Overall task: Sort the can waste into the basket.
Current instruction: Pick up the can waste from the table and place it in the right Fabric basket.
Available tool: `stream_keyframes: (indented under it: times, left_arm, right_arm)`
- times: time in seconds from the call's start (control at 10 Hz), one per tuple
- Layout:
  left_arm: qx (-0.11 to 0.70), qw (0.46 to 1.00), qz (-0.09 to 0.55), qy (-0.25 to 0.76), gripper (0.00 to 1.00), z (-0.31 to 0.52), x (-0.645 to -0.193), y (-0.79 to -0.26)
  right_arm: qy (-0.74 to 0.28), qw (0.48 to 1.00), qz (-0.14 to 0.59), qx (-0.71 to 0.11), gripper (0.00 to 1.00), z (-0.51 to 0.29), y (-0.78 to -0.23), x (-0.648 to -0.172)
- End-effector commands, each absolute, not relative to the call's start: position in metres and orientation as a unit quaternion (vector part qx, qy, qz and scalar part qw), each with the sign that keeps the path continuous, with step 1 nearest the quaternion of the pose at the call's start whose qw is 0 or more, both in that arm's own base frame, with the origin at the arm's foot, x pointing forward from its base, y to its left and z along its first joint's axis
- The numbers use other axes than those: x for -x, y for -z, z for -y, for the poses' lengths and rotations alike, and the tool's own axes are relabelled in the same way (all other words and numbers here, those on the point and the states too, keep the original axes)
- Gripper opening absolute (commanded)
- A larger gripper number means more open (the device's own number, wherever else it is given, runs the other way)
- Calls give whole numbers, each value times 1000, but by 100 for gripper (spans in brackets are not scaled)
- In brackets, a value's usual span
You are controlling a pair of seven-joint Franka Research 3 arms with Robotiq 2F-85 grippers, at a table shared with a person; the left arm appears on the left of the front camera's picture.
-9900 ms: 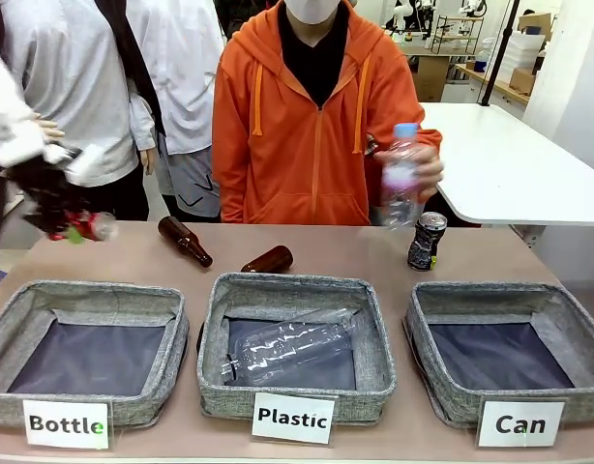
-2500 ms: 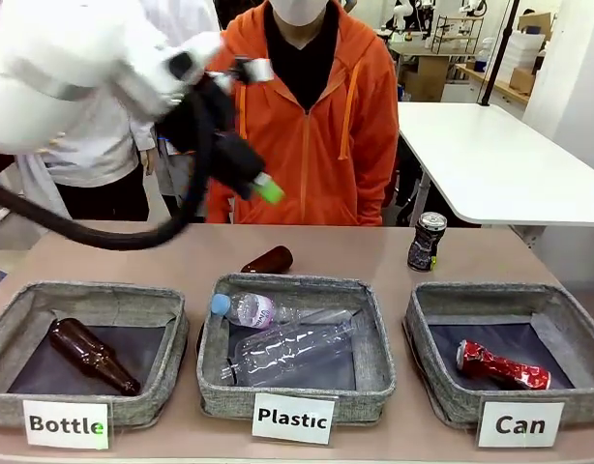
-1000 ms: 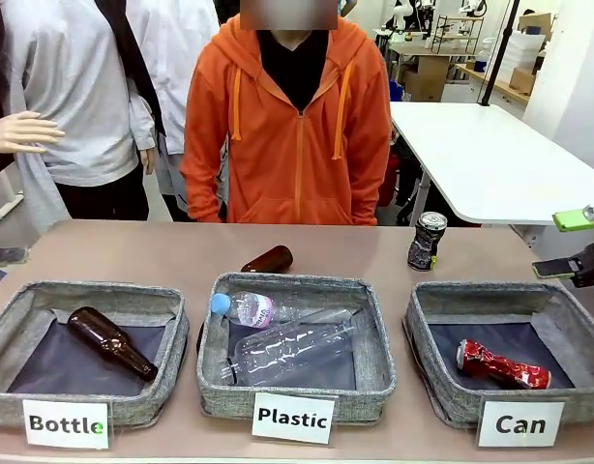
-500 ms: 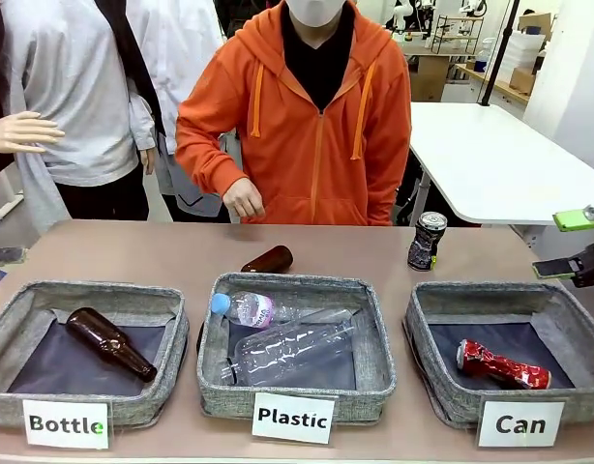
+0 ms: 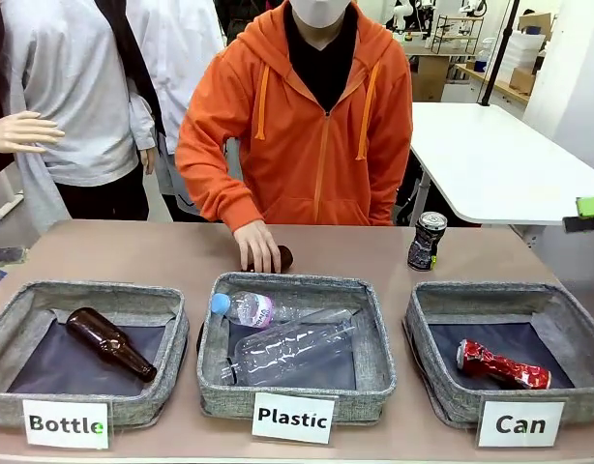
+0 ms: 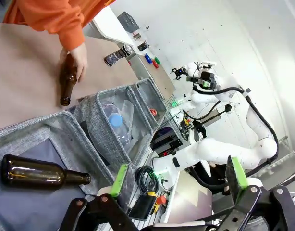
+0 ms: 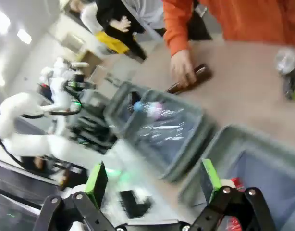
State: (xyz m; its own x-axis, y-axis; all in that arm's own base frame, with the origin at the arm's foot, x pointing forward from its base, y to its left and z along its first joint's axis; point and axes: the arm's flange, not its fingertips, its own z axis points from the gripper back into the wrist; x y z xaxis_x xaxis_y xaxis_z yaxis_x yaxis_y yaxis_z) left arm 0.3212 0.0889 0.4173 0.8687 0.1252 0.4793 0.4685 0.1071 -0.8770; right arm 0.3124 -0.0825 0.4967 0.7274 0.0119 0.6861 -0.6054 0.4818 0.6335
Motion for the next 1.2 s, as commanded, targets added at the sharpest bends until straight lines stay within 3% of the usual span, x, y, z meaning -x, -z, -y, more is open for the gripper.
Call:
stream_keyframes:
  times: [0.0, 0.4, 0.5, 0.8, 0.9, 1.1]
  left_arm:
    - [659, 707, 230, 117, 100, -88, -322, -421]
    - [659, 707, 230, 117, 100, -88, -322, -421]
    - [659, 707, 230, 117, 100, -88, -322, -421]
    - [659, 707, 230, 117, 100, -88, -322, -421]
    - [659, 707, 230, 117, 100, -88, -322, -421]
    - [645, 705, 244, 164, 100, -102, -304, -435]
  right_arm:
    - [-374, 727, 517, -254, 100, 92, -459, -363]
    - [-359, 773, 489, -184, 100, 101, -413, -402]
    - [-385, 777, 431, -250, 100, 102, -439, -382]
    - [-388, 776, 447, -219, 100, 106, -426, -390]
    - [-410, 787, 413, -204, 100, 105, -420, -392]
    - [-385, 807, 395, -211, 100, 108, -403, -435]
